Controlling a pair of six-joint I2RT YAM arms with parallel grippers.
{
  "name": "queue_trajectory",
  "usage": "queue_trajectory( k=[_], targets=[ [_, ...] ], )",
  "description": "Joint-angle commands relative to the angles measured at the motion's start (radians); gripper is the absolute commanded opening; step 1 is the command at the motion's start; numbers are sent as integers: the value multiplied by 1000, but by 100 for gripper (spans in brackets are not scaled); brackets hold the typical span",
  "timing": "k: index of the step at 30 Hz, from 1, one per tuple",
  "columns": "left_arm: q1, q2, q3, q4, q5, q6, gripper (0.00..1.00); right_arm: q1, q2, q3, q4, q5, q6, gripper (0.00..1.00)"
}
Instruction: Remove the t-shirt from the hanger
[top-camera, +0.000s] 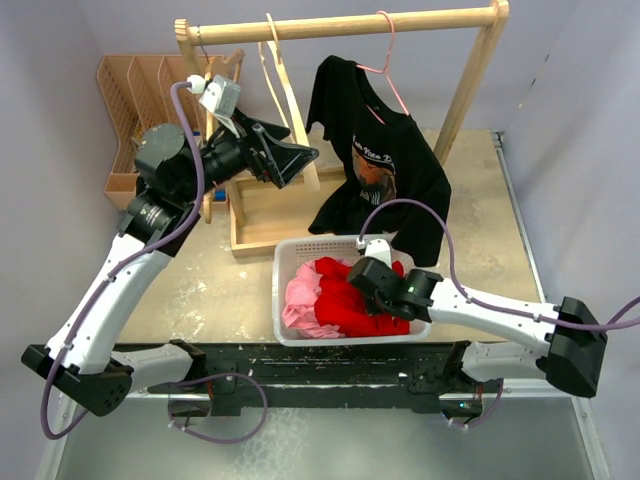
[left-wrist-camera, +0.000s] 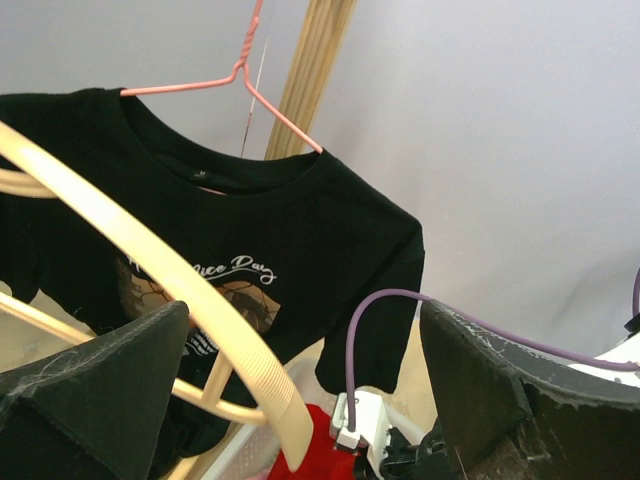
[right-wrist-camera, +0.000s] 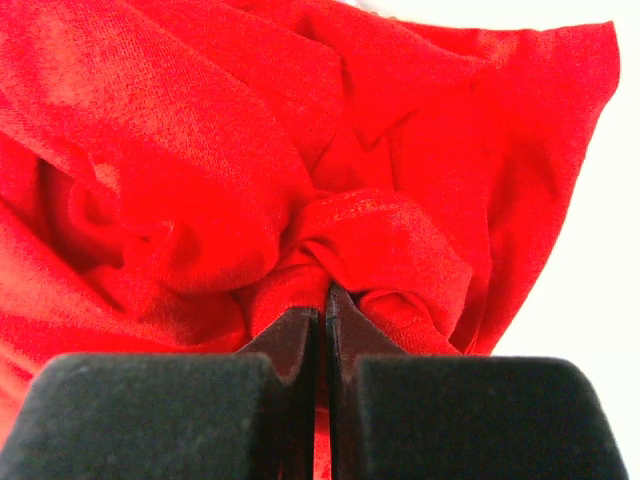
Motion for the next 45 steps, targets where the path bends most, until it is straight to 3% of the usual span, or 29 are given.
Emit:
queue_trajectory(
  k=[1, 4, 11, 18, 24, 31, 37, 42, 45],
  targets=[
    [7, 7, 5, 48, 2, 1, 99, 1, 47, -9, 20, 22, 39, 2],
    [7, 20, 30, 43, -2, 10, 99, 3, 64, 55, -48, 90, 28, 13],
    [7, 91, 158, -3, 12, 50, 99, 2, 0, 258, -203, 194, 4, 51],
    [7, 171, 298, -51, 34, 80, 99, 3, -52, 422, -291, 251, -67, 63],
    [7, 192, 320, -35, 44, 78, 99, 5, -66, 475, -311, 252, -102, 62],
    [1, 295, 470, -52, 116, 64, 99, 5, -227, 485, -152, 154, -262, 58],
    [-34, 425, 635, -112, 119, 76, 99, 5, -386, 535, -24, 108, -379, 46],
    [-96, 580, 917, -281, 40, 157, 99, 5, -428, 607, 20, 248, -446, 41],
    [-106, 646, 1031, -315, 14, 163, 99, 5, -426, 650, 28, 359, -434, 51]
  ],
)
